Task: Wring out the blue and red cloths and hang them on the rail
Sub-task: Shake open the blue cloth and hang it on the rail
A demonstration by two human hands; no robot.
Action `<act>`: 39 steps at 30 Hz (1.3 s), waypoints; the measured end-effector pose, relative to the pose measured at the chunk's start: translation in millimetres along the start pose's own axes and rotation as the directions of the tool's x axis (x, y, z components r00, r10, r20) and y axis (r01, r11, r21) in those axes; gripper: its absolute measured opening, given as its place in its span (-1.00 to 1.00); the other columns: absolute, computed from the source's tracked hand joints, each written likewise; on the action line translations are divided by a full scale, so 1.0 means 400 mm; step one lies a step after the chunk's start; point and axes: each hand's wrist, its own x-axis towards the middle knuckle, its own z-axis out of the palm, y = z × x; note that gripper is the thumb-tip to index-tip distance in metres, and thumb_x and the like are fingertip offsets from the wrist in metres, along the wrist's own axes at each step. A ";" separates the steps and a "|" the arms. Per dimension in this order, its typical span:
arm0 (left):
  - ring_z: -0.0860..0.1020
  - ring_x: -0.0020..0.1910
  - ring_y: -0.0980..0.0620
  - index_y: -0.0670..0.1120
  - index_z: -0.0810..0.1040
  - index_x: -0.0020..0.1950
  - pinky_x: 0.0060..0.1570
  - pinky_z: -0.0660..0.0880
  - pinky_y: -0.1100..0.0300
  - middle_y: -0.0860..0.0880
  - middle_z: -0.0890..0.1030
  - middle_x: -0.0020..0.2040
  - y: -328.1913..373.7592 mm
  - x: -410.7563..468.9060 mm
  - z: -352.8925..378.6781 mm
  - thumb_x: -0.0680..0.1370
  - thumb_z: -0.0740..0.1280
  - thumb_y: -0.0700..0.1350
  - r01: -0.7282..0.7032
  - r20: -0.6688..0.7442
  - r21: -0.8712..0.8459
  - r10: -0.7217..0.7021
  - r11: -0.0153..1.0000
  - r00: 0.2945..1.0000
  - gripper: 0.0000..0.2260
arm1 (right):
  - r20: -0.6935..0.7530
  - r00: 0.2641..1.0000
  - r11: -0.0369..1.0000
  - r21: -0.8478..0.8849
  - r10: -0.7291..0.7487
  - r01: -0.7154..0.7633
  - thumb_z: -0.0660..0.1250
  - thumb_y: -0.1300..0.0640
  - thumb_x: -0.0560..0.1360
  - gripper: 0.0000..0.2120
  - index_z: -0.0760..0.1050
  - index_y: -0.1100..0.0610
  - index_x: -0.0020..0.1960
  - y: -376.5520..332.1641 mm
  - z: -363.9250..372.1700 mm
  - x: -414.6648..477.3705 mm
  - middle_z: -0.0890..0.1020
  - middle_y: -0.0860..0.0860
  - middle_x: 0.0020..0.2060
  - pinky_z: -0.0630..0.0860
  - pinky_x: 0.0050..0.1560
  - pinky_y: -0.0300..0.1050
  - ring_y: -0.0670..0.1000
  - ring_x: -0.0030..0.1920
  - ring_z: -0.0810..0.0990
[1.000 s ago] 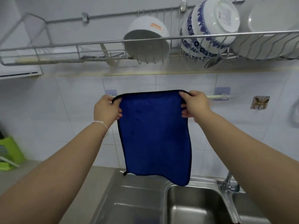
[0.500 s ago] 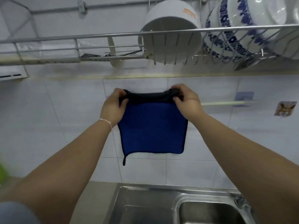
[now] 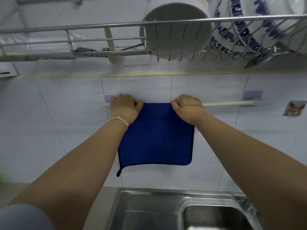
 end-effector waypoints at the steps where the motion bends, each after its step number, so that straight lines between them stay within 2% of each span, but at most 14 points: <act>1: 0.48 -0.07 -0.08 -0.03 0.58 -0.24 -0.08 0.30 0.07 -0.05 0.57 -0.14 -0.006 -0.008 0.015 0.62 0.05 0.15 0.009 -0.077 -0.081 -0.015 0.997 0.997 -0.55 | -0.008 1.000 1.000 -0.007 0.003 -0.003 -0.05 -0.04 0.62 -0.56 0.50 0.13 -0.18 0.000 0.002 0.004 0.53 0.05 -0.21 0.48 -0.13 0.02 0.12 -0.17 0.54; 6: 0.55 -0.08 -0.11 -0.12 0.63 -0.03 -0.01 0.36 0.06 -0.08 0.64 -0.08 -0.016 -0.069 0.081 0.61 0.22 0.04 -0.070 -0.406 -0.223 -0.027 0.972 0.913 -0.71 | -0.216 0.974 0.961 0.244 -0.074 0.128 0.10 0.03 0.60 -0.75 0.51 -0.07 0.17 0.020 0.025 -0.009 0.58 -0.10 0.02 0.47 0.02 0.01 0.00 -0.01 0.52; 10: 0.47 -0.31 -0.07 -0.10 0.52 -0.30 -0.19 0.26 0.08 -0.07 0.58 -0.32 0.016 -0.020 0.009 0.64 0.00 0.09 0.005 -0.055 -0.001 -0.005 1.000 0.998 -0.52 | -0.098 0.993 0.995 0.055 -0.072 0.077 -0.02 0.03 0.63 -0.68 0.51 -0.02 0.06 0.019 0.033 -0.002 0.61 -0.06 -0.09 0.33 -0.01 -0.01 0.07 -0.03 0.54; 12: 0.55 -0.25 -0.09 -0.09 0.50 -0.30 -0.17 0.37 0.07 -0.08 0.62 -0.25 0.015 0.009 -0.031 0.64 0.01 0.09 0.139 0.205 -0.167 -0.104 0.976 0.973 -0.53 | -0.083 0.996 0.996 0.076 -0.045 0.052 0.01 0.06 0.62 -0.69 0.54 0.00 0.06 0.014 0.030 0.004 0.60 -0.03 -0.10 0.33 0.00 -0.02 0.08 -0.01 0.53; 13: 0.58 -0.16 -0.08 -0.11 0.56 -0.24 -0.10 0.45 0.10 -0.09 0.64 -0.16 0.010 0.011 -0.039 0.63 0.08 0.04 0.209 0.238 -0.378 -0.124 0.902 0.963 -0.59 | -0.143 0.989 0.976 0.209 -0.025 0.055 0.07 0.10 0.60 -0.72 0.56 0.00 0.09 0.016 0.030 -0.001 0.59 -0.04 -0.06 0.38 0.05 -0.05 0.06 0.04 0.52; 15: 0.56 -0.02 0.03 -0.13 0.64 -0.03 0.00 0.48 0.34 -0.04 0.62 0.01 -0.003 -0.030 -0.046 0.59 0.21 -0.12 0.128 -0.031 -0.747 -0.227 0.652 0.973 -0.78 | -0.369 0.915 0.811 0.578 0.166 0.086 0.20 0.23 0.52 -0.73 0.58 0.03 0.12 0.022 0.028 -0.039 0.53 -0.04 0.03 0.46 0.10 -0.15 0.00 0.11 0.48; 17: 0.50 0.02 0.11 -0.11 0.59 0.09 0.03 0.42 0.42 0.00 0.54 0.08 -0.008 -0.097 -0.026 0.52 0.25 -0.24 0.037 -0.314 -0.805 -0.478 0.592 0.820 -0.80 | -0.478 0.726 0.624 0.777 0.495 0.087 0.25 0.30 0.45 -0.75 0.53 0.05 0.05 0.030 0.039 -0.103 0.48 -0.02 0.01 0.49 0.04 -0.19 -0.01 0.06 0.50; 19: 0.50 0.08 0.05 -0.10 0.48 0.24 0.10 0.46 0.26 -0.04 0.51 0.17 -0.017 -0.144 0.018 0.51 0.26 -0.25 0.165 -0.150 -0.910 -0.675 0.379 0.723 -0.70 | -0.413 0.610 0.539 0.842 0.676 -0.028 0.27 0.29 0.44 -0.78 0.44 0.03 0.01 0.032 0.065 -0.159 0.49 -0.03 -0.07 0.50 -0.06 -0.12 0.06 -0.02 0.51; 21: 0.53 0.13 -0.01 -0.09 0.42 0.32 0.17 0.49 0.10 -0.05 0.54 0.22 -0.015 -0.169 0.057 0.54 0.28 -0.10 0.346 0.241 -0.937 -0.627 0.049 0.740 -0.65 | -0.128 0.660 0.292 0.946 0.740 -0.143 0.29 0.21 0.50 -0.82 0.41 0.03 0.07 0.034 0.098 -0.179 0.51 -0.05 -0.09 0.47 -0.15 -0.16 0.05 -0.06 0.53; 22: 0.54 0.12 0.00 -0.07 0.44 0.29 0.17 0.50 0.07 -0.03 0.56 0.19 -0.016 -0.177 0.068 0.55 0.29 -0.02 0.412 0.335 -0.911 -0.555 0.016 0.762 -0.67 | 0.035 0.705 0.148 0.969 0.709 -0.198 0.29 0.16 0.54 -0.85 0.43 0.04 0.10 0.034 0.110 -0.181 0.53 -0.05 -0.08 0.45 -0.17 -0.20 0.02 -0.07 0.54; 23: 0.55 0.09 0.02 -0.04 0.45 0.24 0.15 0.50 0.09 0.00 0.57 0.14 -0.018 -0.187 0.070 0.57 0.30 0.03 0.439 0.348 -0.897 -0.519 0.058 0.780 -0.71 | 0.138 0.749 0.073 0.968 0.648 -0.241 0.30 0.11 0.56 -0.87 0.45 0.08 0.10 0.032 0.114 -0.184 0.56 -0.04 -0.06 0.45 -0.17 -0.22 0.00 -0.06 0.54; 27: 0.54 0.00 0.01 -0.09 0.53 0.14 0.04 0.51 0.12 0.01 0.58 -0.02 -0.063 -0.205 0.079 0.61 0.29 0.03 0.459 0.329 -0.884 -0.580 0.088 0.745 -0.77 | 0.163 0.870 0.223 0.929 0.465 -0.294 0.32 0.07 0.57 -0.75 0.51 0.27 0.06 0.027 0.101 -0.185 0.63 0.06 -0.07 0.56 -0.07 -0.10 0.05 -0.08 0.60; 34: 0.53 -0.19 0.12 -0.05 0.56 -0.09 -0.14 0.50 0.23 0.04 0.59 -0.16 -0.058 -0.142 -0.008 0.61 0.28 -0.05 0.347 0.168 -0.910 -0.564 0.227 0.809 -0.86 | 0.017 0.687 0.132 0.978 0.726 -0.163 0.35 0.06 0.53 -0.86 0.59 0.13 -0.08 0.054 0.034 -0.138 0.64 -0.01 -0.19 0.57 0.00 -0.01 -0.01 -0.17 0.58; 39: 0.61 0.05 -0.09 -0.13 0.64 0.08 0.14 0.56 0.06 -0.11 0.66 0.06 -0.134 -0.050 -0.047 0.56 0.35 0.00 0.459 0.160 -0.844 -0.684 0.279 0.711 -0.77 | -0.024 0.803 0.279 0.943 0.595 -0.179 0.42 0.11 0.49 -0.96 0.56 0.02 -0.10 0.010 0.022 -0.104 0.64 -0.02 -0.19 0.60 -0.05 -0.08 0.01 -0.14 0.63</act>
